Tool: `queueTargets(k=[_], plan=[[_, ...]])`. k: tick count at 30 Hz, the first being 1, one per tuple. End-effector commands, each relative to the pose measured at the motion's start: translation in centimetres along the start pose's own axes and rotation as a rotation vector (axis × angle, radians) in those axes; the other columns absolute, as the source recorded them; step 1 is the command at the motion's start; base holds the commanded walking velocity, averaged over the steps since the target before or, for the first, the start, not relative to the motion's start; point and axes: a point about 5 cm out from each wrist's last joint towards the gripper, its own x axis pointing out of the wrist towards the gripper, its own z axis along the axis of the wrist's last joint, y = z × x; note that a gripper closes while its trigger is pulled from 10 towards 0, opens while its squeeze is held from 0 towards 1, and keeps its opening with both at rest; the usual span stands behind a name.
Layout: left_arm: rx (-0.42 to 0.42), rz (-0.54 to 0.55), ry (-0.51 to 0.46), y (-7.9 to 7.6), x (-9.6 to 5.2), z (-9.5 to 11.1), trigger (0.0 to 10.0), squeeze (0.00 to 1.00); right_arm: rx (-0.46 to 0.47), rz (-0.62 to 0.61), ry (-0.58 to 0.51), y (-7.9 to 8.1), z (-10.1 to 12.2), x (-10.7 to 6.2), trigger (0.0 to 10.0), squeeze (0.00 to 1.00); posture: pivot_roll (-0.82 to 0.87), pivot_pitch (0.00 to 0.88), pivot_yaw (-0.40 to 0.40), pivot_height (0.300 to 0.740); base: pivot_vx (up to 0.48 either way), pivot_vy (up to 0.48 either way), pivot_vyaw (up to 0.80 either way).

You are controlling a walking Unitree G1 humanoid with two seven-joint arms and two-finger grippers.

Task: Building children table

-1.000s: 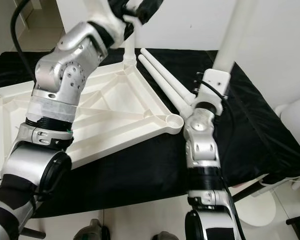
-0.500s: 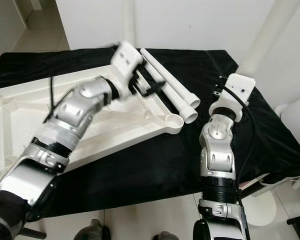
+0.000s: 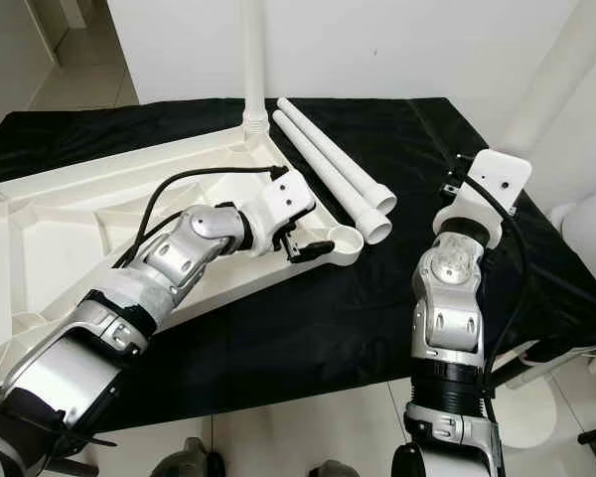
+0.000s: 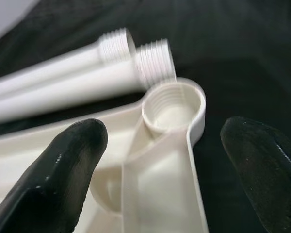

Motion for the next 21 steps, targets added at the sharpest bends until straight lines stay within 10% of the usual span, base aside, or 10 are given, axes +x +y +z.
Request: queueTargets(k=[1,6,21], plan=[[-0.008,0.063,0.078,0.3,0.4,-1.1,10.0,0.0,0.003,-0.006,-0.01,-0.3,0.4,0.0,10.0,0.0,-0.02,0.011,0.016,0.74,0.0,0.0,0.0],[0.01,0.052,0.099,0.1,0.5,-1.5,10.0,0.0,0.002,-0.009,-0.01,-0.4,0.5,0.0,10.0,0.0,-0.02,0.013,0.019,0.74,0.0,0.0,0.0],[0.154,-0.478,0.183,-4.0,-2.2,-4.9,10.0,0.0,-0.016,-0.02,0.003,-0.9,0.3,0.0,10.0,0.0,-0.02,0.024,0.023,0.74,0.0,0.0,0.0]])
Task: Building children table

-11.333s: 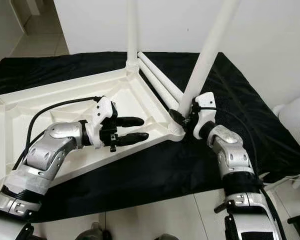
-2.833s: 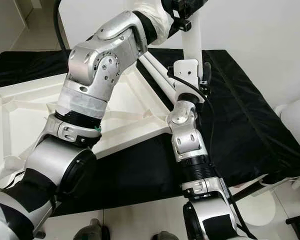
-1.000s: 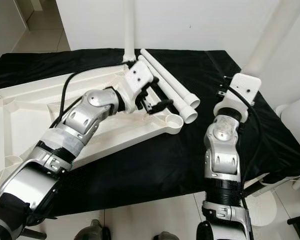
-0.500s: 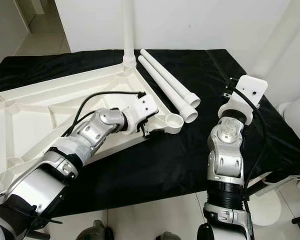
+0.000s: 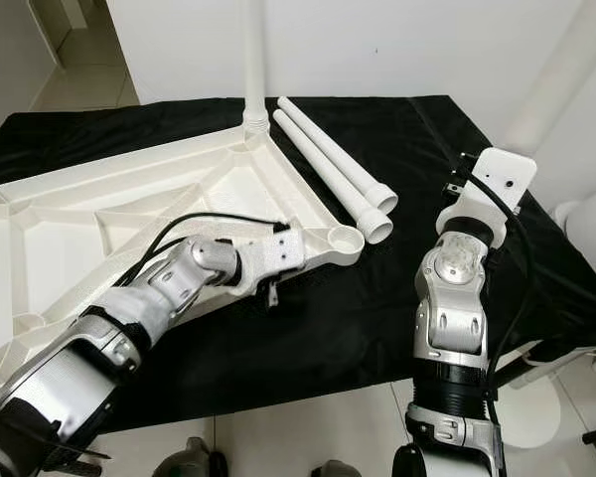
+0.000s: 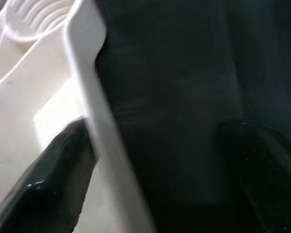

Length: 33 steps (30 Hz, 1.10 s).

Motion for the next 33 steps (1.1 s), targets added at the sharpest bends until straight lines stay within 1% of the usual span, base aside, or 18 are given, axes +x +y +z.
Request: queueTargets(k=[1,3,6,7,8,9,10,12,15,19,23,27,28,29,30,31,32,33], plan=[[0.017,-0.137,0.005,-1.2,0.1,-0.2,10.0,0.0,-0.006,-0.013,-0.006,-0.5,0.2,0.1,10.0,0.0,-0.02,0.024,0.023,0.74,0.0,0.0,0.0],[0.01,-0.176,-0.022,-1.2,-0.7,-0.2,10.0,0.0,-0.009,-0.013,-0.005,-0.5,0.2,0.1,10.0,0.0,-0.02,0.026,0.023,0.74,0.0,0.0,0.0],[0.018,-0.216,-0.039,-1.3,-1.4,-0.1,10.0,0.0,-0.011,-0.014,-0.005,-0.5,0.2,0.1,10.0,0.0,-0.02,0.027,0.021,0.74,0.0,0.0,0.0],[0.018,-0.216,-0.039,-1.3,-1.4,-0.1,10.0,0.0,-0.011,-0.014,-0.005,-0.5,0.2,0.1,10.0,0.0,-0.02,0.027,0.021,0.74,0.0,0.0,0.0],[0.036,-0.289,-0.046,-1.7,-2.7,-0.2,10.0,0.0,-0.014,-0.012,-0.003,-0.5,0.1,0.1,10.0,0.0,-0.02,0.028,0.019,0.74,0.0,0.0,0.0],[0.036,-0.289,-0.046,-1.7,-2.7,-0.2,10.0,0.0,-0.014,-0.012,-0.003,-0.5,0.1,0.1,10.0,0.0,-0.02,0.028,0.019,0.74,0.0,0.0,0.0],[0.046,-0.322,-0.047,-1.9,-3.3,-0.3,10.0,0.0,-0.016,-0.011,-0.003,-0.5,0.1,0.1,10.0,0.0,-0.02,0.027,0.016,0.74,0.0,0.0,0.0],[0.049,-0.329,-0.049,-1.9,-3.4,-0.3,10.0,0.0,-0.016,-0.011,-0.002,-0.5,0.1,0.1,10.0,0.0,-0.02,0.027,0.016,0.74,0.0,0.0,0.0],[0.053,-0.384,-0.05,-2.3,-4.6,-0.6,10.0,0.0,-0.02,-0.006,0.0,-0.5,0.1,0.2,10.0,0.0,-0.02,0.028,0.014,0.74,0.0,0.0,0.0],[0.021,-0.444,-0.117,-2.8,-6.1,-0.1,10.0,0.0,-0.023,-0.004,0.001,-0.5,0.0,0.2,10.0,0.0,-0.02,0.027,0.013,0.74,0.0,0.0,0.0],[0.001,-0.456,-0.124,-2.9,-6.8,-0.3,10.0,0.0,-0.024,-0.002,0.001,-0.5,0.0,0.3,10.0,0.0,-0.02,0.026,0.01,0.74,0.0,0.0,0.0],[0.005,-0.433,-0.104,-2.6,-7.0,-0.6,10.0,0.0,-0.026,0.0,0.002,-0.4,0.0,0.4,10.0,0.0,-0.01,0.023,0.004,0.74,0.0,0.0,0.0],[0.003,-0.333,-0.114,-1.2,-6.6,-0.2,10.0,0.0,-0.027,0.006,0.003,-0.3,-0.1,0.4,10.0,0.0,-0.01,0.021,0.004,0.74,0.0,0.0,0.0],[0.003,-0.333,-0.114,-1.2,-6.6,-0.2,10.0,0.0,-0.027,0.006,0.003,-0.3,-0.1,0.4,10.0,0.0,-0.01,0.021,0.004,0.74,0.0,0.0,0.0],[-0.014,-0.236,-0.127,0.1,-6.1,0.2,10.0,0.0,-0.027,0.01,0.004,-0.2,-0.1,0.4,10.0,0.0,-0.01,0.023,0.0,0.74,0.0,0.0,0.0],[-0.043,-0.091,-0.151,1.6,-5.2,0.9,10.0,0.0,-0.028,0.015,0.004,-0.1,-0.1,0.4,10.0,0.0,-0.02,0.02,-0.001,0.74,0.0,0.0,0.0],[-0.043,-0.091,-0.151,1.6,-5.2,0.9,10.0,0.0,-0.028,0.015,0.004,-0.1,-0.1,0.4,10.0,0.0,-0.02,0.02,-0.001,0.74,0.0,0.0,0.0],[-0.064,0.001,-0.164,2.6,-4.7,1.4,10.0,0.0,-0.028,0.019,0.005,0.0,-0.1,0.4,10.0,0.0,-0.02,0.02,-0.001,0.74,0.0,0.0,0.0]])
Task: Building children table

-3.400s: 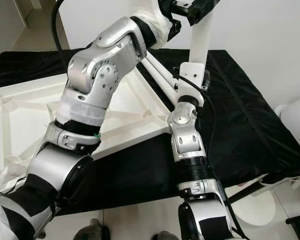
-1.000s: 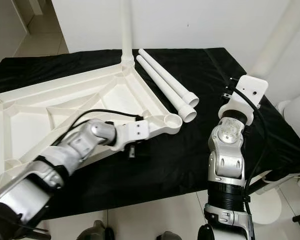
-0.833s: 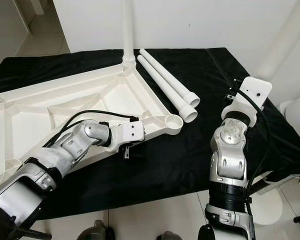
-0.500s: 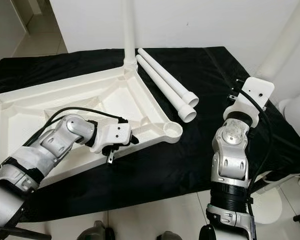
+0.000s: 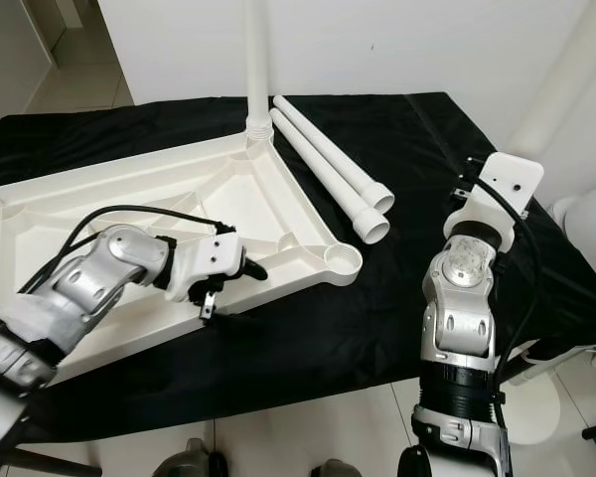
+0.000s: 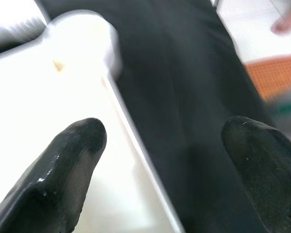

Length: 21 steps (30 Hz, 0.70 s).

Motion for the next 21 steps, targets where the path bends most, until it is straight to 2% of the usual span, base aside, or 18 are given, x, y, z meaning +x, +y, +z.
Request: queueTargets(k=[1,3,5,6,8,11,12,13,16,18,21], plan=[[-0.003,0.196,-0.005,1.7,0.0,0.5,10.0,0.0,-0.003,0.013,0.0,0.3,0.1,0.0,10.0,0.0,-0.02,0.02,-0.001,0.74,0.0,0.0,0.0],[-0.009,0.216,-0.01,1.8,0.0,0.6,10.0,0.0,-0.003,0.014,0.0,0.4,0.1,0.0,10.0,0.0,-0.02,0.02,-0.001,0.74,0.0,0.0,0.0],[-0.051,0.356,-0.104,3.3,0.4,2.1,10.0,0.0,-0.004,0.017,0.003,0.4,0.0,-0.1,10.0,0.0,-0.02,0.016,-0.002,0.74,0.0,0.0,0.0],[-0.051,0.356,-0.104,3.3,0.4,2.1,10.0,0.0,-0.004,0.017,0.003,0.4,0.0,-0.1,10.0,0.0,-0.02,0.016,-0.002,0.74,0.0,0.0,0.0],[-0.096,0.429,-0.157,4.1,0.7,3.0,10.0,0.0,-0.005,0.019,0.004,0.4,-0.1,-0.2,10.0,0.0,-0.03,0.016,-0.001,0.74,0.0,0.0,0.0],[-0.109,0.464,-0.153,4.5,0.7,2.9,10.0,0.0,-0.007,0.019,0.004,0.4,-0.1,-0.2,10.0,0.0,-0.03,0.01,0.003,0.74,0.0,0.0,0.0],[-0.112,0.485,-0.147,4.7,0.7,2.8,10.0,0.0,-0.008,0.019,0.005,0.4,-0.1,-0.2,10.0,0.0,-0.03,0.01,0.003,0.74,0.0,0.0,0.0],[-0.104,0.58,-0.061,5.3,0.9,1.8,10.0,0.0,-0.009,0.017,0.007,0.3,-0.1,-0.3,10.0,0.0,-0.03,0.01,0.004,0.74,0.0,0.0,0.0],[-0.096,0.603,-0.024,5.4,1.0,1.4,10.0,0.0,-0.009,0.016,0.007,0.3,-0.2,-0.3,10.0,0.0,-0.04,0.011,0.005,0.74,0.0,0.0,0.0],[-0.067,0.583,0.026,5.1,1.5,0.5,10.0,0.0,-0.01,0.015,0.009,0.3,-0.2,-0.4,10.0,0.0,-0.04,0.01,0.005,0.74,0.0,0.0,0.0],[-0.055,0.63,0.106,5.0,1.7,-0.7,10.0,0.0,-0.012,0.013,0.01,0.2,-0.2,-0.4,10.0,0.0,-0.04,0.009,0.009,0.74,0.0,0.0,0.0]])
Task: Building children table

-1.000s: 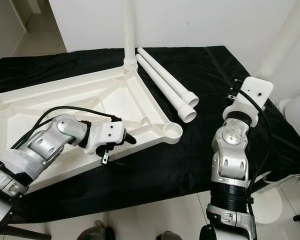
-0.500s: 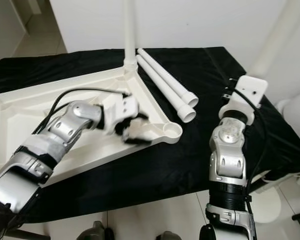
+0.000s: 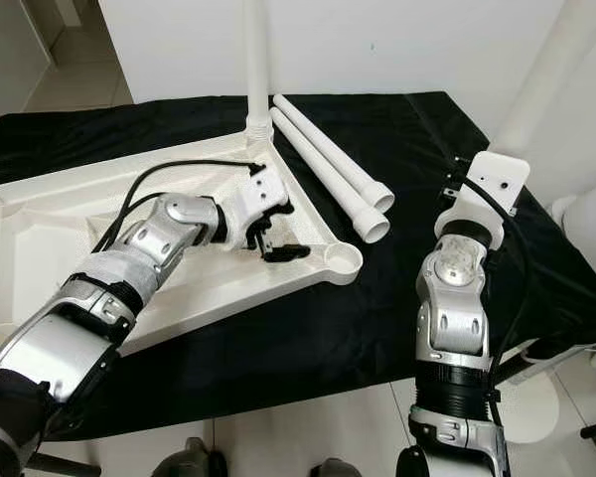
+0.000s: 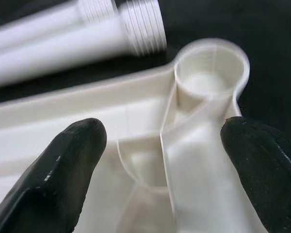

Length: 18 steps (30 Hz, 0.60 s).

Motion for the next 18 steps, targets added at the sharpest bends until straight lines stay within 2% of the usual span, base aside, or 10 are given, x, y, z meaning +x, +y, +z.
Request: queueTargets(k=[1,4,6,12,14,17,18], plan=[[0.015,0.31,0.064,1.2,0.1,-1.1,10.0,0.0,-0.006,-0.009,0.001,-0.1,0.0,-0.2,10.0,0.0,-0.04,0.007,0.012,0.74,0.0,0.0,0.0],[0.014,0.317,0.082,1.2,0.1,-1.4,10.0,0.0,-0.006,-0.01,0.002,-0.2,0.0,-0.2,10.0,0.0,-0.04,0.006,0.012,0.74,0.0,0.0,0.0],[0.004,0.35,0.155,1.3,0.2,-2.5,10.0,0.0,-0.005,-0.011,0.003,-0.2,0.0,-0.2,10.0,0.0,-0.04,0.006,0.011,0.74,0.0,0.0,0.0],[0.006,0.375,0.196,1.3,0.1,-3.2,10.0,0.0,-0.008,-0.011,0.004,-0.2,-0.1,-0.2,10.0,0.0,-0.04,0.003,0.011,0.74,0.0,0.0,0.0],[0.003,0.37,0.209,1.3,0.1,-3.4,10.0,0.0,-0.009,-0.01,0.005,-0.2,-0.1,-0.2,10.0,0.0,-0.04,0.002,0.009,0.74,0.0,0.0,0.0],[0.038,0.266,0.24,0.3,0.4,-4.1,10.0,0.0,-0.013,-0.011,0.005,-0.2,-0.1,-0.1,10.0,0.0,-0.04,0.002,0.01,0.74,0.0,0.0,0.0],[0.038,0.266,0.24,0.3,0.4,-4.1,10.0,0.0,-0.013,-0.011,0.005,-0.2,-0.1,-0.1,10.0,0.0,-0.04,0.002,0.01,0.74,0.0,0.0,0.0]])
